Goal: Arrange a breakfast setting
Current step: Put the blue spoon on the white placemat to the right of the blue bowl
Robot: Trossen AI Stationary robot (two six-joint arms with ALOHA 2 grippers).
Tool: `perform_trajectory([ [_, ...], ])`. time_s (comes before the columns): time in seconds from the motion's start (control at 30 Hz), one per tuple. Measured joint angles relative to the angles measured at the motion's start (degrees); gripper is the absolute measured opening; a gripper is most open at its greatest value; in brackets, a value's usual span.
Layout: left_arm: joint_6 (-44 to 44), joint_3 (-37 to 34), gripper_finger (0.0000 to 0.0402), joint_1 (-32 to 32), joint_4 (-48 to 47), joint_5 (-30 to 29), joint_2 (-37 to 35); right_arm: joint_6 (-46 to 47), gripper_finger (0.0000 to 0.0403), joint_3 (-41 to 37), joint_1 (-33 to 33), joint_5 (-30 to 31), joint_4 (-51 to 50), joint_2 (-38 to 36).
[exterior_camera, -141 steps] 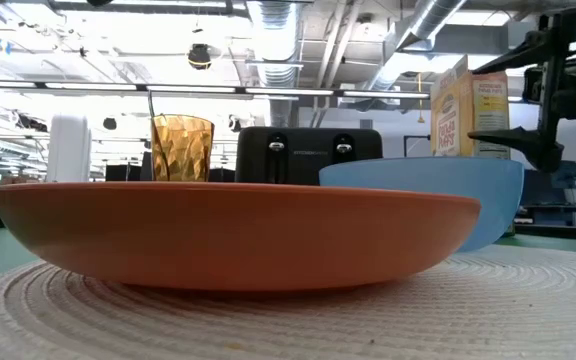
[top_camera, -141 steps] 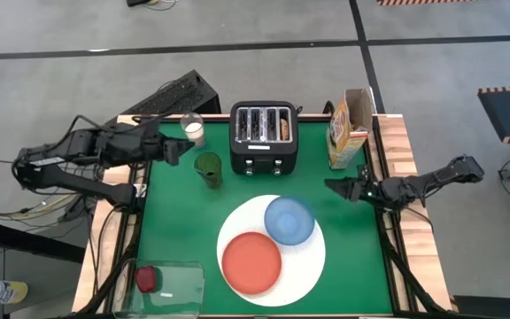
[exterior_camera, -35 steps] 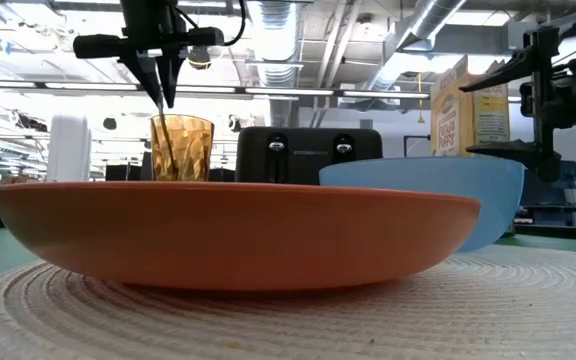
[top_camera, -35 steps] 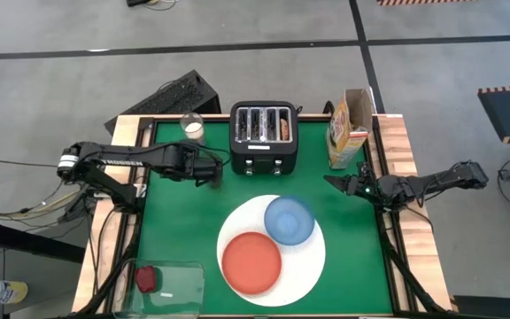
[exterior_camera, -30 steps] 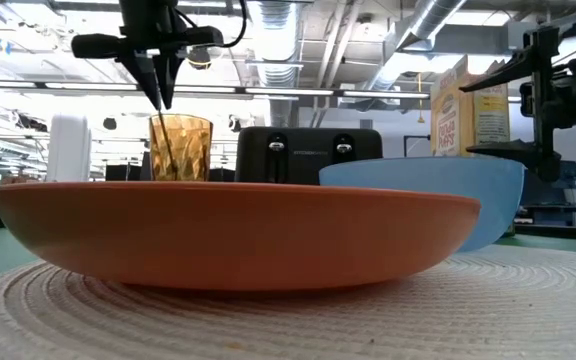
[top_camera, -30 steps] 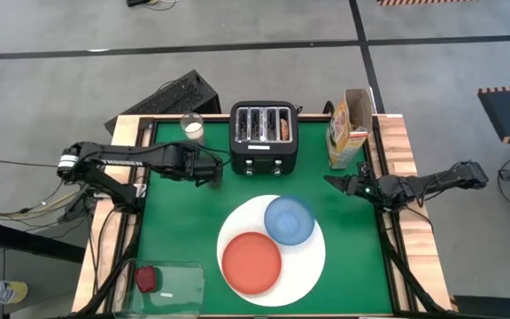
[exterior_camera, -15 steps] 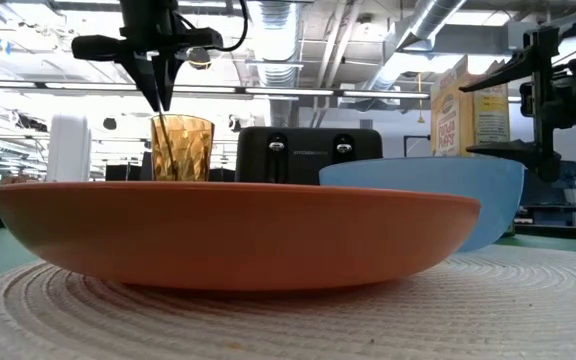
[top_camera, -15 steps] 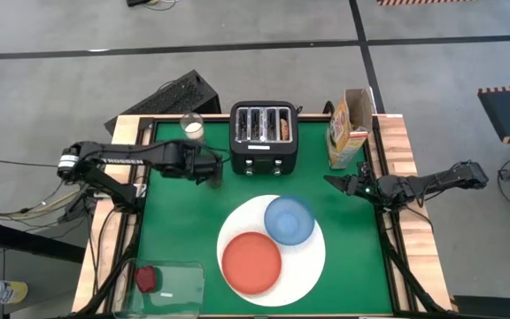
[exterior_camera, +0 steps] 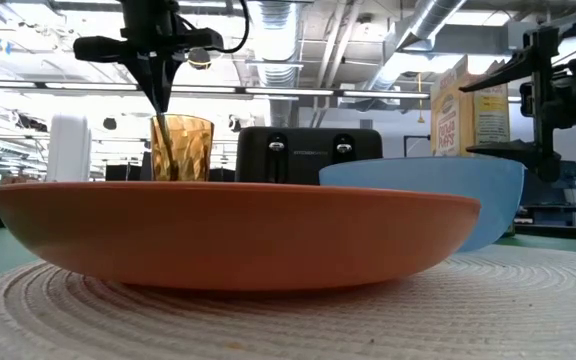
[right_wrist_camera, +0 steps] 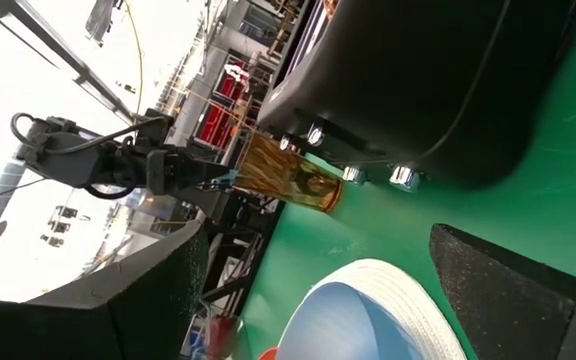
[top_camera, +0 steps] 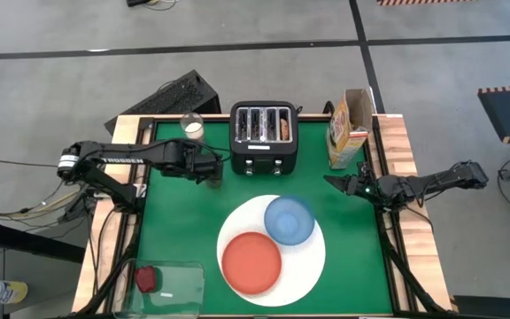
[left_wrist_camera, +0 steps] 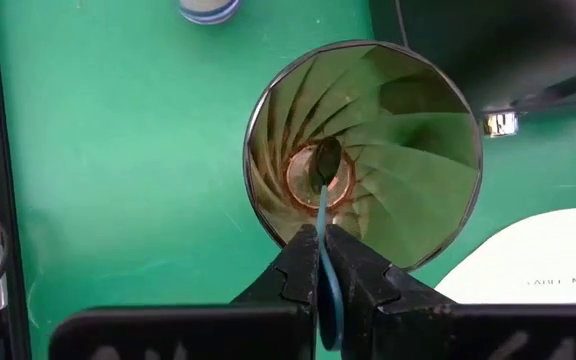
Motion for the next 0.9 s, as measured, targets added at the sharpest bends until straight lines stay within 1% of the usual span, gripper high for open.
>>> perform_trajectory([
  [0.4,1.73,-0.02,0.0004,0.00,1.63,-2.62,0.00,0.02,0.0400,-0.02,0.00,1.17,-0.02,0.00],
  [0.7,3.33,0.02,0.0004,0.26,1.75,-3.11,0.00,0.20,0.0400,0.00,0.00,1.17,-0.01,0.00],
  [0.8,4.38,1.38,0.0004,0.26,0.82,-3.19,0.00,0.19,0.0400,-0.01,0.00,1.19,0.01,0.01],
  [0.9,5.24,3.16,0.0002,0.25,-0.06,-4.55,-0.02,0.17,0.0400,0.00,0.01,1.20,-0.02,0.00],
])
